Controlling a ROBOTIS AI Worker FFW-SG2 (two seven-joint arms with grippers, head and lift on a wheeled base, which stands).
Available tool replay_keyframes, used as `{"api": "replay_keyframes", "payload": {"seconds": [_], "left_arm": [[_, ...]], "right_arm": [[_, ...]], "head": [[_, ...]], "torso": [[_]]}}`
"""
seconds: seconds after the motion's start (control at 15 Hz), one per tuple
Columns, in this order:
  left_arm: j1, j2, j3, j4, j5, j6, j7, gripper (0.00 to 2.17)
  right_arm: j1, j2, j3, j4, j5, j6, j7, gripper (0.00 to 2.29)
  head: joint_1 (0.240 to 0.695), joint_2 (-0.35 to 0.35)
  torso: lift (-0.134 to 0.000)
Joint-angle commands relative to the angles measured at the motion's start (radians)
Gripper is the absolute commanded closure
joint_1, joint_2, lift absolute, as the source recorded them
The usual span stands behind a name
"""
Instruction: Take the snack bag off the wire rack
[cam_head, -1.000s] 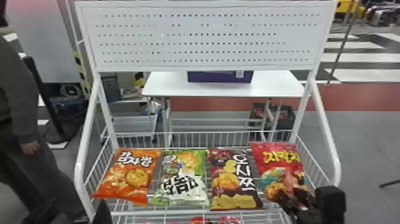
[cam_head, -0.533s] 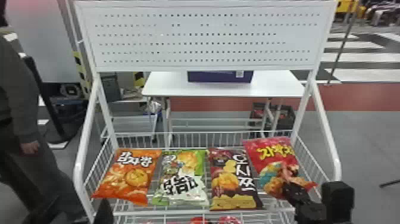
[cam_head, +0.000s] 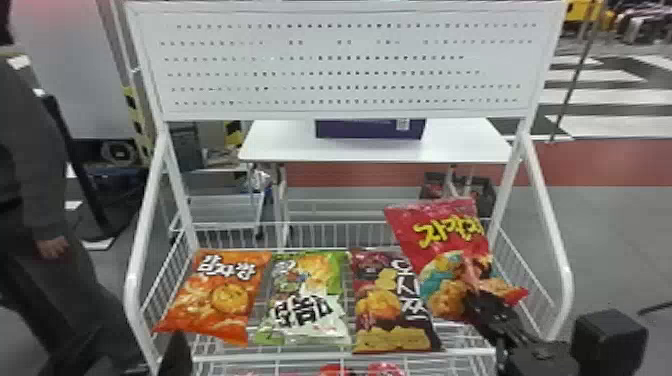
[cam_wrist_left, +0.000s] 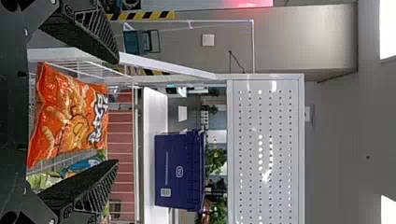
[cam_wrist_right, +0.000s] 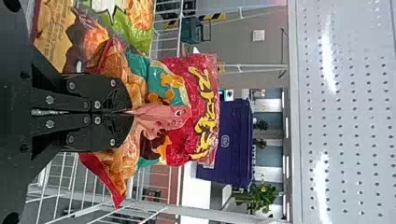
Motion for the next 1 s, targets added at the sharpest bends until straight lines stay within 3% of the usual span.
{"api": "replay_keyframes", "payload": {"seconds": [0.0,0.13,0.33,0.6,0.93], "left_arm": [[-0.001,0.004,0.005,0.002,0.008,0.0,-0.001,0.13],[-0.001,0.007,0.01,0.002,0.017,-0.003,-0.001,0.13],[-0.009,0.011,0.011,0.005,0.022,-0.003,-0.002,0.13],[-0.012,0.014,0.011,0.011,0.028,-0.003,-0.002,0.13],[-0.012,0.014,0.014,0.011,0.028,-0.006,-0.002,0.13]], "right_arm": [[0.088,-0.017,-0.026,-0.05,-0.002,-0.071,-0.007,2.02],[0.186,-0.041,-0.075,-0.079,-0.034,-0.206,-0.018,2.02],[0.28,-0.054,-0.149,-0.093,-0.072,-0.307,-0.033,2.02],[0.32,-0.057,-0.213,-0.07,-0.101,-0.353,-0.05,2.02],[0.318,-0.068,-0.224,-0.063,-0.114,-0.362,-0.05,2.02]], "head": [[0.499,0.0],[0.499,0.0],[0.499,0.0],[0.499,0.0],[0.499,0.0]], "torso": [[0.0],[0.0],[0.0],[0.0],[0.0]]}}
